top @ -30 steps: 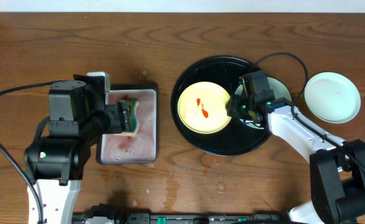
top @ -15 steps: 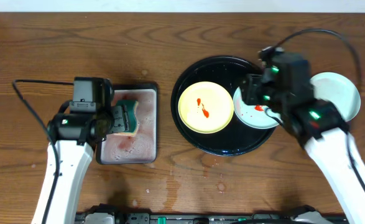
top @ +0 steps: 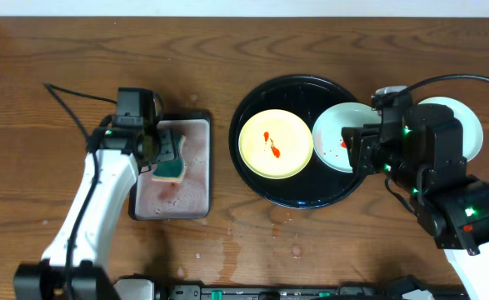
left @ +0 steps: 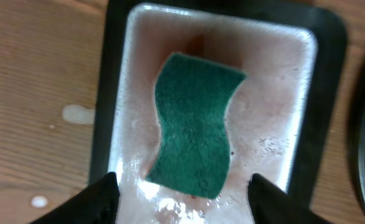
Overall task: Clean dirty plates on tray and stack at the side
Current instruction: 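Grasp and lift the green sponge from the small tray with left gripper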
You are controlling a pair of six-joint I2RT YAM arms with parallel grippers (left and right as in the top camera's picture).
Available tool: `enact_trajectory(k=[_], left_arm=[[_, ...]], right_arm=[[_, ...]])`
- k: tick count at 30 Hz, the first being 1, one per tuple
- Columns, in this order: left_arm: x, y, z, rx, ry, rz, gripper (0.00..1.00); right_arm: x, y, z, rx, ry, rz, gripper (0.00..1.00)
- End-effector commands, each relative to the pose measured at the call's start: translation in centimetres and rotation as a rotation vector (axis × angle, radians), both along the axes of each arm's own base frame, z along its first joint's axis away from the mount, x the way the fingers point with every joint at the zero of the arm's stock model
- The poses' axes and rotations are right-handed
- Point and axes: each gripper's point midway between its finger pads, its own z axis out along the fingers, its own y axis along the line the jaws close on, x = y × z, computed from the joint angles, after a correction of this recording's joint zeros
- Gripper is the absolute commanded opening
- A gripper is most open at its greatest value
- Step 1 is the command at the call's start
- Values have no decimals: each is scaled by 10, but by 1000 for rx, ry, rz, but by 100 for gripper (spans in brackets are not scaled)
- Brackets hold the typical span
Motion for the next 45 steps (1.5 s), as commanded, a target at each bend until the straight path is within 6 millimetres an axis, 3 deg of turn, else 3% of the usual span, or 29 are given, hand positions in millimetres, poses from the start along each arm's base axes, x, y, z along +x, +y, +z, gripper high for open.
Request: enact_trajectory(k=[1, 15, 30, 45], left_arm=[[0, 1, -25, 17, 70, -7, 63], [-1, 0, -65, 17, 130, -11, 57], [3, -10, -86, -39, 104, -36, 57], [1, -10, -105, -37, 146, -35, 38]], right_arm=[[0, -5, 1, -31, -11, 1, 40], [0, -5, 0, -36, -10, 6, 41], [-1, -5, 0, -36, -6, 6, 40], [-1, -5, 0, -29, -3, -1, 40]])
